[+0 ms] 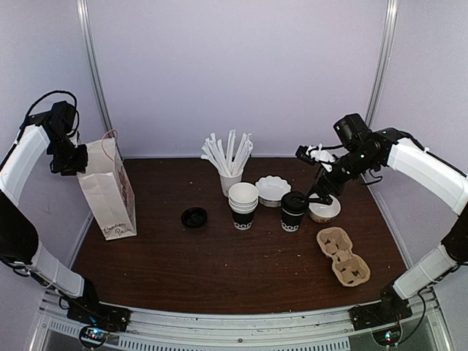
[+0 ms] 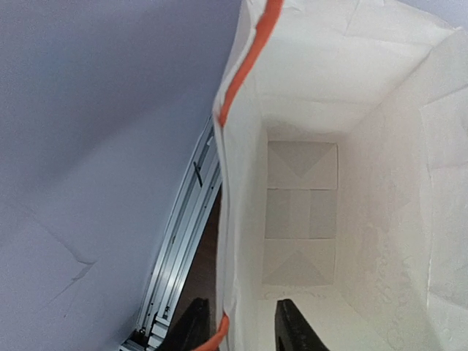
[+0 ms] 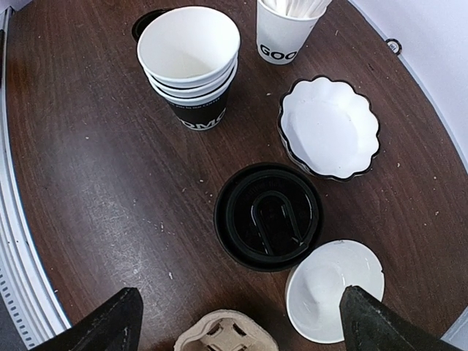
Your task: Pack the takeout coffee
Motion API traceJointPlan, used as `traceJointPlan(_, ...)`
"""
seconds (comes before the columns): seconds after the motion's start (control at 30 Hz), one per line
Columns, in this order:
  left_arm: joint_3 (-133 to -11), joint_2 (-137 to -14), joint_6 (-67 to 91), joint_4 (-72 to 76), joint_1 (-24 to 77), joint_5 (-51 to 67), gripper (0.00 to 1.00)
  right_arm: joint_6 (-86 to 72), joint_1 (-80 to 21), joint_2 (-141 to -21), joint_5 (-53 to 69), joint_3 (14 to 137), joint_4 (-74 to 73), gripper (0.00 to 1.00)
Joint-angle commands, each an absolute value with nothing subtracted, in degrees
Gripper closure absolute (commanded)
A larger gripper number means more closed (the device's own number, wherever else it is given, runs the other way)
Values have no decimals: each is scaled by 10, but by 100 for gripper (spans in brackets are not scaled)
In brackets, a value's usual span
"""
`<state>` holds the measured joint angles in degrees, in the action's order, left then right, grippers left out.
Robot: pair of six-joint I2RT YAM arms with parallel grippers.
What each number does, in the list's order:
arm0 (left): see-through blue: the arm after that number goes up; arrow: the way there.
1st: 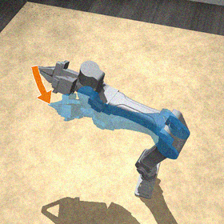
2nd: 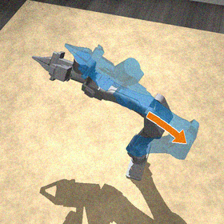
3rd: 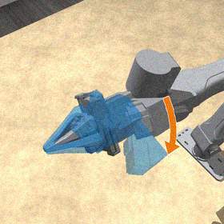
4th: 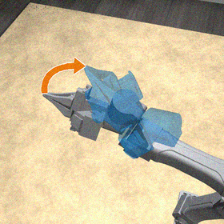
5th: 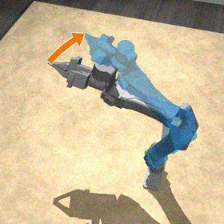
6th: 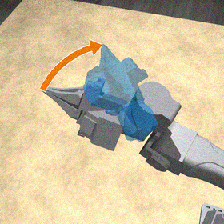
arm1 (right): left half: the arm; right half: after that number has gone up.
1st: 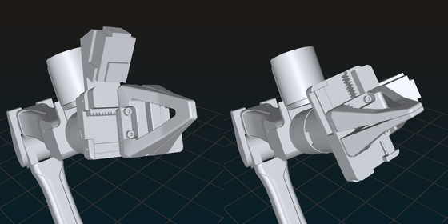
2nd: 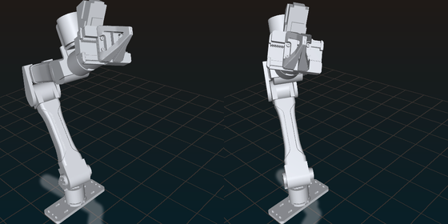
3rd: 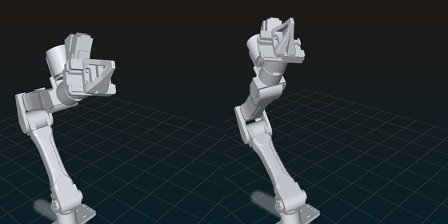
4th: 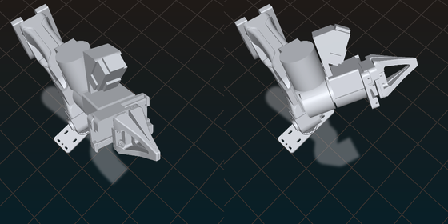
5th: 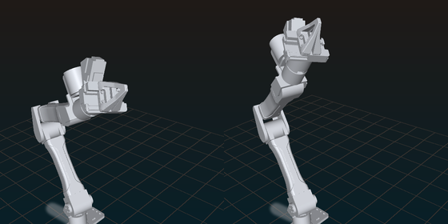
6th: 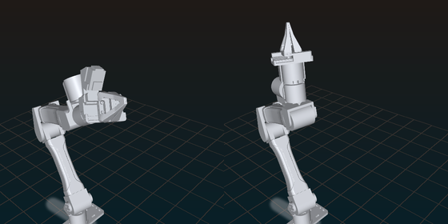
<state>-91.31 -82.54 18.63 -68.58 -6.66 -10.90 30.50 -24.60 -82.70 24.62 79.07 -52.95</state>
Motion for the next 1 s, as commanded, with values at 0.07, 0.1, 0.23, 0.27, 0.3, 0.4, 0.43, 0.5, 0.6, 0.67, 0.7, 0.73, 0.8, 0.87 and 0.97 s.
traceJointPlan(0.07,-929,-834,166,-634,-74,-132,76,313,-242,-823,259,783,-520,2)
traceJointPlan(0.1,-929,-835,160,-628,-74,-121,83,314,-242,-824,259,783,-521,2)
traceJointPlan(0.23,-931,-829,149,-623,-74,-99,100,315,-242,-827,256,781,-519,2)
traceJointPlan(0.27,-927,-823,147,-617,-74,-92,100,315,-242,-828,256,782,-520,2)
traceJointPlan(0.3,-925,-817,145,-614,-74,-85,100,314,-242,-829,255,783,-521,2)
traceJointPlan(0.4,-923,-790,137,-612,-73,-44,100,310,-242,-832,258,791,-528,3)
traceJointPlan(0.43,-923,-779,135,-612,-73,-27,100,310,-242,-832,258,794,-531,3)
traceJointPlan(0.5,-929,-755,134,-616,-69,-6,100,309,-239,-832,254,803,-536,3)
traceJointPlan(0.6,-940,-709,122,-610,-52,41,100,308,-232,-833,251,824,-553,2)
traceJointPlan(0.67,-955,-685,117,-612,-37,63,100,309,-226,-834,248,834,-566,2)
traceJointPlan(0.7,-968,-674,119,-617,-35,69,100,309,-223,-834,246,837,-572,2)
traceJointPlan(0.73,-974,-667,120,-621,-32,75,100,308,-220,-835,244,840,-576,2)
traceJointPlan(0.8,-989,-650,116,-618,-16,94,100,302,-210,-838,243,850,-587,3)
traceJointPlan(0.87,-991,-634,114,-601,-4,157,100,297,-200,-843,249,863,-607,3)
traceJointPlan(0.97,-1005,-622,128,-583,-2,258,100,300,-188,-838,252,877,-634,3)
